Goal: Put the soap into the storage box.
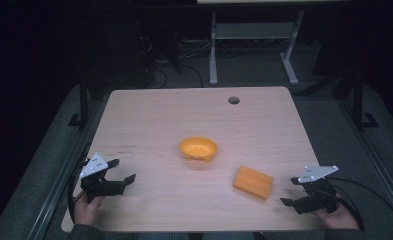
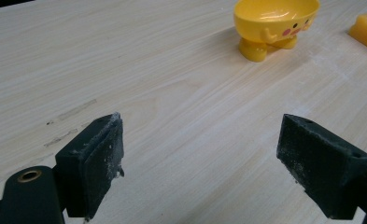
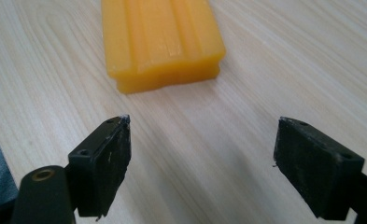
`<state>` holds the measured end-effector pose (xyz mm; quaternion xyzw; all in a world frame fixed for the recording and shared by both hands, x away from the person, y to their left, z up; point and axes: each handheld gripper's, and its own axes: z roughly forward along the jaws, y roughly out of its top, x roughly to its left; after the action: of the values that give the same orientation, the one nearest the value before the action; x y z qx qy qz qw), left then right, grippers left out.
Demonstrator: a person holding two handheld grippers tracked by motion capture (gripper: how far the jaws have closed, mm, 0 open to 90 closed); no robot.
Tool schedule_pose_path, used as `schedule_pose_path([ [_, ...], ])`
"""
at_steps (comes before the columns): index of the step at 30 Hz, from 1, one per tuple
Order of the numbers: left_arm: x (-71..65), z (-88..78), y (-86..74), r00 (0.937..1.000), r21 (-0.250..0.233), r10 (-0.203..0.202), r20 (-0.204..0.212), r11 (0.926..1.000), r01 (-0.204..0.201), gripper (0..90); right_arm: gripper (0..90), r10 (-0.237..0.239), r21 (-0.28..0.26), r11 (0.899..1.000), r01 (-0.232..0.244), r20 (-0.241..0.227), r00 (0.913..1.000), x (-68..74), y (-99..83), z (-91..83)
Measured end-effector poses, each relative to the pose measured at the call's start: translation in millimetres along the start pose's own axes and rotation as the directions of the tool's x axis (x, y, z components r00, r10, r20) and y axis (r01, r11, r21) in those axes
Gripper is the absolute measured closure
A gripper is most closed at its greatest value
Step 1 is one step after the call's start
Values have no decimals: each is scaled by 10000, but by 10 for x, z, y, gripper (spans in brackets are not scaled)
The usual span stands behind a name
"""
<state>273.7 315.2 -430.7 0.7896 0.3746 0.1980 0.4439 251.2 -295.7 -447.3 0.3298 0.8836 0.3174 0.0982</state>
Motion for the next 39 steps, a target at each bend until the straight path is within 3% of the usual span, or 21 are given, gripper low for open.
schedule_pose_path([
  [20,-1,-6,2,10000,-45,8,22,10000,-8,141,185,-786,295,9964,794,-284,9965,61,375,55],
  [39,4,-16,4,10000,-150,-79,27,9999,80,141,186,-1657,619,9836,1696,-638,9841,148,749,205],
])
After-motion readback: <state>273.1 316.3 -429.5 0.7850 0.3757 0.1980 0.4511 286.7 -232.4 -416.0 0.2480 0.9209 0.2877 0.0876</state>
